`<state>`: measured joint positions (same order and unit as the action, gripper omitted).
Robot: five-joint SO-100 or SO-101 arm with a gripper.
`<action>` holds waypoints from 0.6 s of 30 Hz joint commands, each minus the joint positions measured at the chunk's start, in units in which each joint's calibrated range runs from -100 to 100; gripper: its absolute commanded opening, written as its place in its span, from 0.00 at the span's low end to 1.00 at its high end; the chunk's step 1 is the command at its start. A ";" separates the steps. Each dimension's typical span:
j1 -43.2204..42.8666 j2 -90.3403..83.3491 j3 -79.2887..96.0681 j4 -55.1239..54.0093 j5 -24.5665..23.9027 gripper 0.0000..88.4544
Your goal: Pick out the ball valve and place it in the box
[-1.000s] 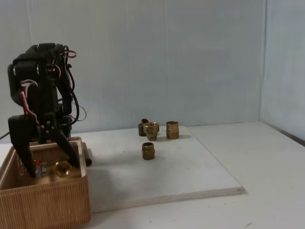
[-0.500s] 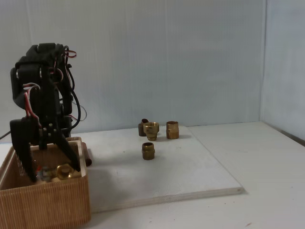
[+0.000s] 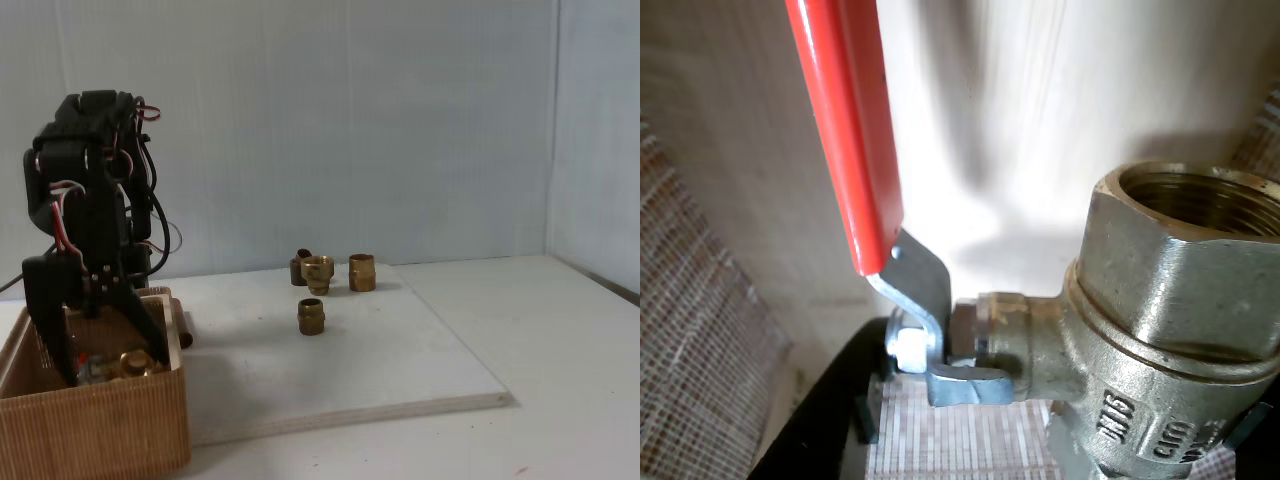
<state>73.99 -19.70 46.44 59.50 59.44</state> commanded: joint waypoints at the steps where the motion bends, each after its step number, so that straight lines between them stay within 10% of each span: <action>1: -0.41 -2.05 1.22 -4.10 0.34 0.10; 18: -1.15 -2.05 4.56 -9.52 0.34 0.10</action>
<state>73.25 -19.70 51.52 51.07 59.75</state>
